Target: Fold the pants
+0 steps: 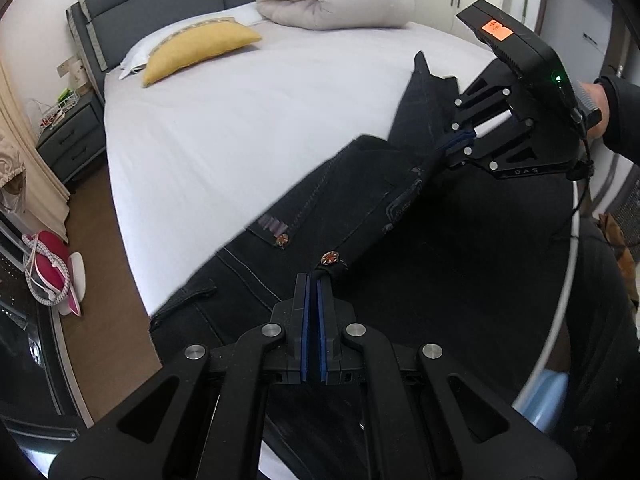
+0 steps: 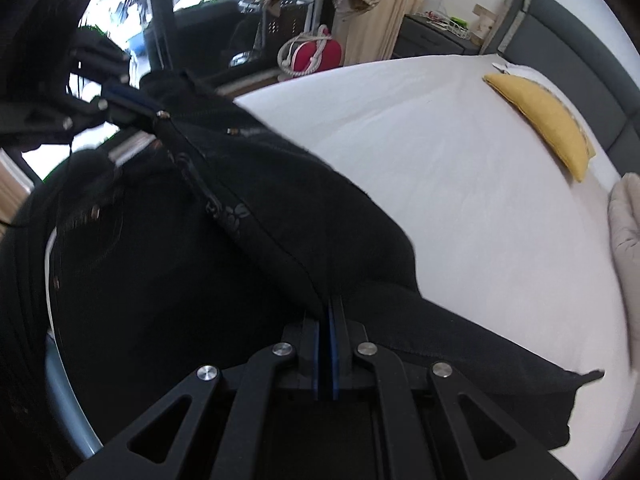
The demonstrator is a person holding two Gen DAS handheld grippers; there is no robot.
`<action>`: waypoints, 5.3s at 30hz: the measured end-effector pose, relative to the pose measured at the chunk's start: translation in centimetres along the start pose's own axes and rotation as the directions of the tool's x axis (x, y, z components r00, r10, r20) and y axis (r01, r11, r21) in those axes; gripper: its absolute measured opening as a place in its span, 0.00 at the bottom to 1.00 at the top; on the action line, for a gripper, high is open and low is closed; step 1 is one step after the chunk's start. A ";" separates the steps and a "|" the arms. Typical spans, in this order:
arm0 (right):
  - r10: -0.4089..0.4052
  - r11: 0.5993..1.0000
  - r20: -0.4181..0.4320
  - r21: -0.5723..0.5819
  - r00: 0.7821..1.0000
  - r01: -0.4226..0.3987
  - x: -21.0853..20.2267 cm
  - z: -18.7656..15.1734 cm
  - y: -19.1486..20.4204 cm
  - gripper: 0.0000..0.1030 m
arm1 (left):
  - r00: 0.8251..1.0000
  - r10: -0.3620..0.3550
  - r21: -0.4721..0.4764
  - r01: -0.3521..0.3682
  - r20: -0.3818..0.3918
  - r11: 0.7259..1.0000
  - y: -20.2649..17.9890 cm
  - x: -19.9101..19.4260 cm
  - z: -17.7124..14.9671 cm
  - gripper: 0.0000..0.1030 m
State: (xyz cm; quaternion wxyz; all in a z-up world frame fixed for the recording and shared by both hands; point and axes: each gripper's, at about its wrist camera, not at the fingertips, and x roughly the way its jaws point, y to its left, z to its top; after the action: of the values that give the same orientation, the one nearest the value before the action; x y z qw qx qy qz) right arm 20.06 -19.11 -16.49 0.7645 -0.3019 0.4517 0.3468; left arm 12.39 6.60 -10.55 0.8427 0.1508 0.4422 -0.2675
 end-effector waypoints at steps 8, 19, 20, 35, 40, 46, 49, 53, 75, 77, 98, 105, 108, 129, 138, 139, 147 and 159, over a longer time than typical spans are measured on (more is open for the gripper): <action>-0.089 0.993 -0.017 -0.083 0.996 0.088 -0.5 -3.1 4.5 0.05 | 0.998 -0.032 0.024 0.033 -0.057 0.999 -6.2 -1.0 -5.0 0.02; -0.259 0.932 -0.064 -0.279 0.964 0.232 0.8 -6.4 11.5 0.05 | 0.991 -0.055 0.052 0.062 -0.119 0.997 -11.0 -0.9 -8.4 0.02; -0.285 0.919 -0.060 -0.301 0.957 0.255 0.8 -6.6 12.2 0.05 | 0.991 -0.056 0.053 0.063 -0.120 0.997 -11.3 -1.1 -8.6 0.02; -0.403 0.858 -0.035 -0.363 0.915 0.364 -0.4 -8.6 17.5 0.05 | 0.986 -0.087 0.083 0.099 -0.143 0.992 -12.6 -3.0 -9.6 0.02; -0.416 0.855 -0.035 -0.356 0.909 0.378 -1.1 -9.1 17.8 0.05 | 0.987 -0.079 0.098 0.093 -0.140 0.991 -12.9 -3.9 -11.0 0.02; -0.417 0.855 -0.044 -0.356 0.908 0.376 -1.2 -9.1 19.1 0.05 | 0.986 -0.074 0.093 0.089 -0.151 0.992 -13.4 -3.7 -11.3 0.02; -0.425 0.850 -0.052 -0.368 0.904 0.378 0.0 -9.0 19.2 0.05 | 0.984 -0.083 0.059 0.093 -0.160 0.994 -13.1 -2.6 -11.3 0.02; -0.436 0.842 -0.055 -0.378 0.898 0.386 0.8 -8.7 18.8 0.06 | 0.985 -0.080 0.043 0.088 -0.152 0.995 -13.0 -2.4 -11.3 0.02; -0.478 0.843 -0.063 -0.315 0.876 0.437 1.5 -9.2 21.5 0.07 | 0.971 -0.195 -0.061 0.189 -0.134 0.980 -11.8 -7.0 -8.8 0.08; -0.484 0.839 -0.062 -0.316 0.873 0.443 1.5 -9.3 21.6 0.08 | 0.970 -0.216 -0.071 0.209 -0.108 0.975 -11.6 -7.9 -7.7 0.08; -0.281 0.929 0.086 0.276 0.956 0.248 -6.4 -10.5 13.9 0.79 | 0.951 -0.298 -0.438 0.236 -0.079 0.867 -9.4 3.9 -6.1 0.08; -0.237 0.492 0.352 0.847 0.905 -0.201 -12.0 -19.7 -4.6 0.78 | 0.960 -0.265 -0.455 0.200 -0.085 0.868 -10.3 4.2 -6.9 0.08; -0.264 0.217 0.429 0.899 0.864 -0.380 -11.1 -24.8 -12.3 0.69 | 0.964 -0.250 -0.451 0.184 -0.091 0.873 -10.6 4.5 -6.5 0.08; -0.162 -0.076 0.476 0.868 0.865 -0.491 -2.6 -25.4 -24.5 0.55 | 0.965 -0.235 -0.456 0.158 -0.118 0.876 -10.3 5.3 -5.5 0.08; -0.210 0.049 0.547 0.833 0.810 -0.550 -4.0 -22.2 -26.1 0.64 | 0.965 -0.236 -0.459 0.159 -0.114 0.874 -10.6 5.2 -5.5 0.08; -0.218 0.021 0.537 0.837 0.815 -0.546 -3.7 -22.9 -26.3 0.64 | 0.965 -0.238 -0.459 0.162 -0.112 0.874 -10.5 5.1 -5.6 0.08; -0.238 -0.199 0.469 0.833 0.850 -0.516 0.0 -28.3 -27.1 0.64 | 0.964 -0.243 -0.463 0.168 -0.108 0.871 -10.1 5.1 -6.1 0.08; -0.289 -0.171 0.424 0.859 0.858 -0.482 -0.9 -28.8 -27.5 0.04 | 0.964 -0.241 -0.461 0.165 -0.111 0.872 -10.0 5.1 -6.0 0.08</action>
State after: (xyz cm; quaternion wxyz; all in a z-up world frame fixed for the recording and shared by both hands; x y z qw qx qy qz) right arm 28.00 -57.53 -23.40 0.7682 0.5278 0.3623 0.0004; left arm 4.95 -0.13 -18.35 0.7822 -0.0732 0.5735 -0.2324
